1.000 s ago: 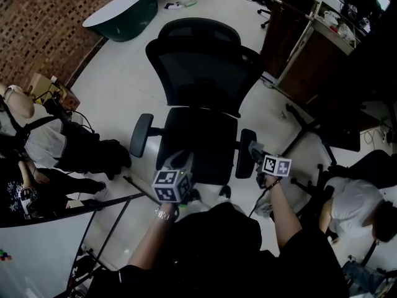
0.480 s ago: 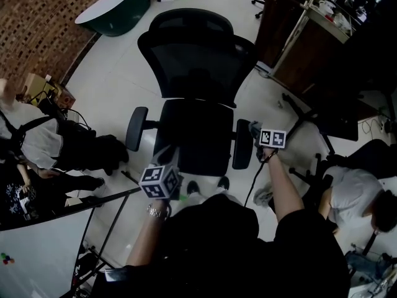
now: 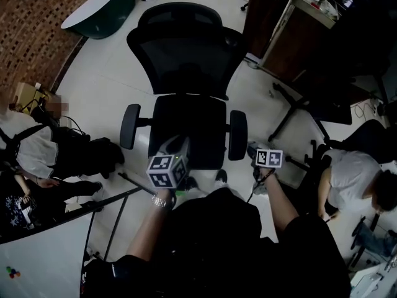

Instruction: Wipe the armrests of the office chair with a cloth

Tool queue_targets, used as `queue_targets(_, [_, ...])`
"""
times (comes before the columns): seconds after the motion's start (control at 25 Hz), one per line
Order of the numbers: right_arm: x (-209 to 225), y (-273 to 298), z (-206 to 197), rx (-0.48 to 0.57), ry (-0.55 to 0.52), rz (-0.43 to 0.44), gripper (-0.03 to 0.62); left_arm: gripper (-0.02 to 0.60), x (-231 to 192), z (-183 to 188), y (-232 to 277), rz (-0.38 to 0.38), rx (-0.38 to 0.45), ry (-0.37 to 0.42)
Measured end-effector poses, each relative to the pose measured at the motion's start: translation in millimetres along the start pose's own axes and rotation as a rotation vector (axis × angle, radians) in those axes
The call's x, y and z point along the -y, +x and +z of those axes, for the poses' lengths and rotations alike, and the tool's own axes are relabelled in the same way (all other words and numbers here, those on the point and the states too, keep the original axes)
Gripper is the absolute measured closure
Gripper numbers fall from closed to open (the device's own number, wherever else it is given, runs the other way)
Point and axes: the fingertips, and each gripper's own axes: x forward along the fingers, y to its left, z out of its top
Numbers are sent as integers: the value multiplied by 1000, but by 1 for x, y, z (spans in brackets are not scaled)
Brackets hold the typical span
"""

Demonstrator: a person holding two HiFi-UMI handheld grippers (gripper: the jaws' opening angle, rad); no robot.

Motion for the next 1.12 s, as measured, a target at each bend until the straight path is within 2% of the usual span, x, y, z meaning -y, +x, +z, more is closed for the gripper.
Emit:
queue_targets(0.12, [-15, -12, -39, -36, 32, -11, 516, 523, 13, -3, 6, -43, -10, 11])
queue_targets(0.24, [-38, -19, -59, -69, 55, 0, 516, 523, 22, 2, 11, -80, -9, 24])
queue_targets(0.36, [-76, -21, -62, -78, 64, 87, 516, 523, 28, 7, 12, -107, -8, 30])
queue_targets(0.44, [-106, -24, -40, -34, 54, 163, 516, 523, 32, 9, 14, -117, -6, 36])
queue_targets(0.6, [-178, -44, 47, 122, -18, 289, 516, 523, 34, 20, 15, -123, 17, 36])
queue_targets(0.76, [-258, -72, 112, 227, -191, 356, 516, 523, 30, 29, 14, -100, 38, 32])
queue_targets(0.84, [-286, -77, 124, 250, -267, 351, 516, 523, 25, 29, 12, -71, 33, 40])
queue_targets(0.92, [-302, -72, 125, 252, -298, 324, 516, 523, 17, 28, 11, -34, 23, 44])
queue_targets(1.12, [-306, -60, 111, 206, -324, 215, 516, 523, 1, 26, 9, 53, -5, 43])
